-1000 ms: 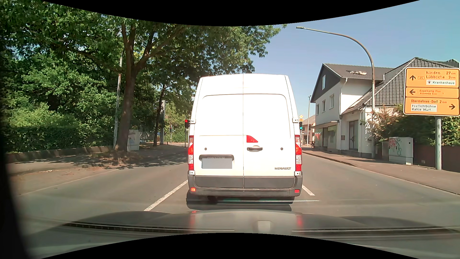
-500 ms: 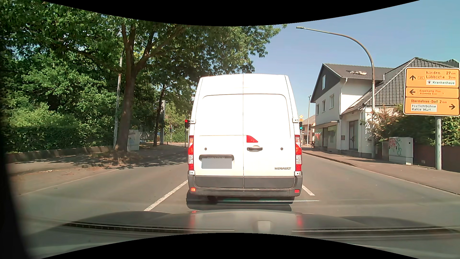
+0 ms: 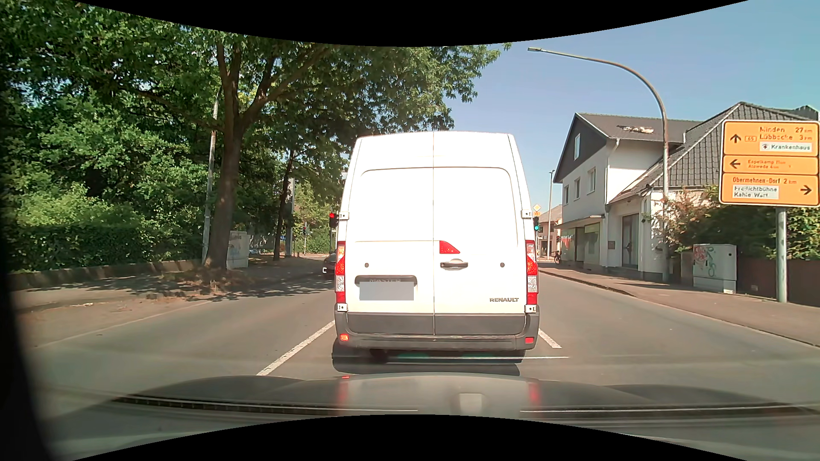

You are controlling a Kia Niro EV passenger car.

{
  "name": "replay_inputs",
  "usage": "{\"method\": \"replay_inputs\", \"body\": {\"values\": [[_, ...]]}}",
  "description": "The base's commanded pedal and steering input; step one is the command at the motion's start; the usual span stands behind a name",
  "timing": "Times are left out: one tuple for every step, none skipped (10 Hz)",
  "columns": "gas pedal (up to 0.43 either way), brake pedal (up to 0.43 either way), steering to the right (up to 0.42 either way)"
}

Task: Follow the waypoints while adhering to traffic rules and regulations

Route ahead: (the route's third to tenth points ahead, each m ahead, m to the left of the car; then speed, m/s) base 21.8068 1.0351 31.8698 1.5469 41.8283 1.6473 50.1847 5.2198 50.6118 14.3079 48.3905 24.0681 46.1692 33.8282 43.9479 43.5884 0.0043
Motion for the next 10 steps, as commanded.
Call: {"method": "replay_inputs", "body": {"values": [[0.000, 0.006, 0.000], [0.000, 0.006, 0.001], [0.000, 0.006, 0.001], [0.000, 0.006, 0.001], [0.000, 0.006, 0.000], [0.000, 0.006, 0.001], [0.000, 0.006, 0.000], [0.000, 0.006, 0.001], [0.000, 0.006, 0.000], [0.000, 0.006, 0.001]]}}
